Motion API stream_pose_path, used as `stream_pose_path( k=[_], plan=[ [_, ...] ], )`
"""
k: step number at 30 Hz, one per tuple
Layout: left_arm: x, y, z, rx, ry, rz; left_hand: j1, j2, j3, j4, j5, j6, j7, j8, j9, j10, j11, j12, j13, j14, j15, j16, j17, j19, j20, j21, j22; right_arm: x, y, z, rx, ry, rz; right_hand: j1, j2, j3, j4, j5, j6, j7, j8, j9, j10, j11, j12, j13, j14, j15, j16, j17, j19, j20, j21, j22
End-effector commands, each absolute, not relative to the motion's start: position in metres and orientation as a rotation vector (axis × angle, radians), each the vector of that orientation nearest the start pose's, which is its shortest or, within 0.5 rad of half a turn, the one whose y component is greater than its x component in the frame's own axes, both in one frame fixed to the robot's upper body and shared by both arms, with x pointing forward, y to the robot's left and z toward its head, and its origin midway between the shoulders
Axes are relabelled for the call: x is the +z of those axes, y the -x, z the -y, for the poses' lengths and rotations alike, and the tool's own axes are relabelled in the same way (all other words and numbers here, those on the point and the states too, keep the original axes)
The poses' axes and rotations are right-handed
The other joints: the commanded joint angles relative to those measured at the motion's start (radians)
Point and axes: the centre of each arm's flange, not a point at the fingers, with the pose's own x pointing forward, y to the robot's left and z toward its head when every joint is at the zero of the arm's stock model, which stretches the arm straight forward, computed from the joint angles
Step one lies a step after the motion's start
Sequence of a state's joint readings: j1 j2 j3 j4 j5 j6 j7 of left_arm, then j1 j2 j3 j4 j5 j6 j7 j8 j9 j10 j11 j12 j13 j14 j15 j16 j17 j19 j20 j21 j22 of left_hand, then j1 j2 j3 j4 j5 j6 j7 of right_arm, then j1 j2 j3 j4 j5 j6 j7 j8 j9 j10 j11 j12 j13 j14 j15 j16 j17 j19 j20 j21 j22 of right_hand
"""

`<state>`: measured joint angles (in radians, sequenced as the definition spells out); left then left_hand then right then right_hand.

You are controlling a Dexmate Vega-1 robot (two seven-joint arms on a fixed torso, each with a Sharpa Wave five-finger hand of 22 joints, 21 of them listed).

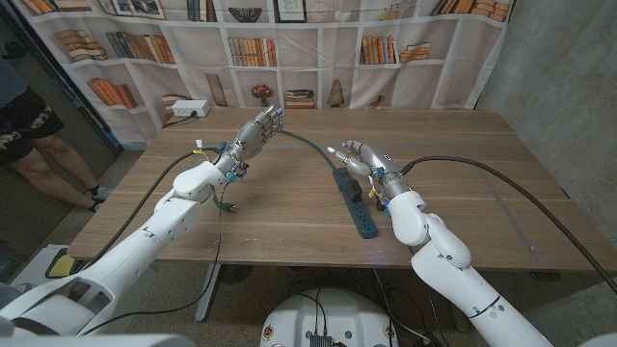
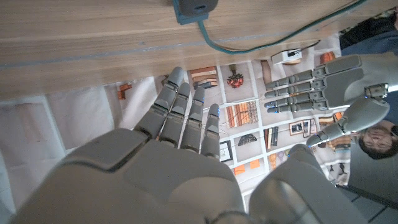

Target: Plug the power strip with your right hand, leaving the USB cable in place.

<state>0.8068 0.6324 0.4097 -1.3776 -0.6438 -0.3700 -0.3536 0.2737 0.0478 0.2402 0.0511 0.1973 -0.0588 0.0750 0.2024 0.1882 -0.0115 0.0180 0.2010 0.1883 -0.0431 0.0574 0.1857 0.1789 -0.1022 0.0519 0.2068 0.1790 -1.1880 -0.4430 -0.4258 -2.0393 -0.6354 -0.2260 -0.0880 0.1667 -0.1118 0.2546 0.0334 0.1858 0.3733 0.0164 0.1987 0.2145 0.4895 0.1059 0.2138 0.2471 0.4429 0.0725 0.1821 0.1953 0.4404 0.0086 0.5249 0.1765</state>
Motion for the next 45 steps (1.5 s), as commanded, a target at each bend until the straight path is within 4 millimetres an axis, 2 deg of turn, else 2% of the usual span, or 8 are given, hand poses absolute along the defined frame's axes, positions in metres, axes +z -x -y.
stream_pose_path(
  k=[1,8,29,36,45],
  plan=[
    [0.015,-0.615,-0.269,-0.545,-0.207,0.716,0.000,-0.006,-0.005,0.002,-0.004,0.009,0.004,-0.003,0.002,0.001,0.000,0.003,0.002,-0.001,0.003,0.000,0.002,-0.002,0.003,0.002,0.005,-0.049,-0.526,0.147,0.251,0.468,0.777,-0.012,-0.006,-0.013,0.000,0.010,-0.009,0.018,-0.001,0.000,-0.010,0.027,-0.006,-0.005,-0.020,0.008,-0.002,-0.001,0.002,-0.005,-0.010,-0.002],
    [0.015,-0.615,-0.267,-0.543,-0.206,0.719,0.000,-0.006,-0.006,0.002,-0.004,0.008,0.004,-0.003,0.002,0.000,-0.001,0.003,0.002,-0.001,0.003,0.000,0.002,-0.002,0.003,0.002,0.005,-0.049,-0.529,0.153,0.237,0.403,0.793,-0.024,-0.011,-0.026,0.002,0.019,-0.044,0.036,-0.010,-0.004,-0.049,0.036,-0.017,-0.016,-0.055,0.020,-0.004,-0.003,-0.019,0.002,-0.038,-0.004],
    [0.013,-0.612,-0.267,-0.518,-0.194,0.703,0.001,-0.006,-0.009,0.002,-0.004,0.006,0.004,-0.004,0.002,-0.001,0.001,0.002,0.002,-0.003,0.002,-0.001,0.002,-0.004,0.004,0.002,0.006,-0.053,-0.538,0.170,0.233,0.263,0.757,-0.033,-0.006,-0.035,0.006,0.025,-0.072,0.042,-0.013,-0.007,-0.074,0.037,-0.018,-0.028,-0.087,0.023,-0.003,-0.004,-0.060,0.004,-0.073,-0.002],
    [0.024,-0.609,-0.265,-0.541,-0.198,0.720,0.001,-0.006,-0.010,0.002,-0.005,0.006,0.003,-0.004,0.002,0.000,-0.001,0.002,0.002,-0.003,0.002,-0.001,0.002,-0.003,0.003,0.002,0.006,-0.047,-0.529,0.169,0.208,0.273,0.772,-0.036,-0.005,-0.038,0.007,0.026,-0.067,0.042,-0.008,-0.008,-0.069,0.033,-0.013,-0.031,-0.084,0.022,0.002,-0.004,-0.061,0.006,-0.078,-0.002],
    [0.015,-0.609,-0.260,-0.597,-0.198,0.724,0.001,-0.006,-0.011,0.002,-0.005,0.007,0.005,-0.004,0.002,0.000,-0.001,0.003,0.002,-0.003,0.004,-0.001,0.002,-0.004,0.004,0.002,0.006,-0.055,-0.522,0.163,0.189,0.294,0.756,-0.039,-0.005,-0.041,0.008,0.027,-0.057,0.039,-0.003,-0.009,-0.060,0.030,-0.008,-0.033,-0.075,0.020,0.007,-0.004,-0.053,0.007,-0.080,-0.001]
  ],
)
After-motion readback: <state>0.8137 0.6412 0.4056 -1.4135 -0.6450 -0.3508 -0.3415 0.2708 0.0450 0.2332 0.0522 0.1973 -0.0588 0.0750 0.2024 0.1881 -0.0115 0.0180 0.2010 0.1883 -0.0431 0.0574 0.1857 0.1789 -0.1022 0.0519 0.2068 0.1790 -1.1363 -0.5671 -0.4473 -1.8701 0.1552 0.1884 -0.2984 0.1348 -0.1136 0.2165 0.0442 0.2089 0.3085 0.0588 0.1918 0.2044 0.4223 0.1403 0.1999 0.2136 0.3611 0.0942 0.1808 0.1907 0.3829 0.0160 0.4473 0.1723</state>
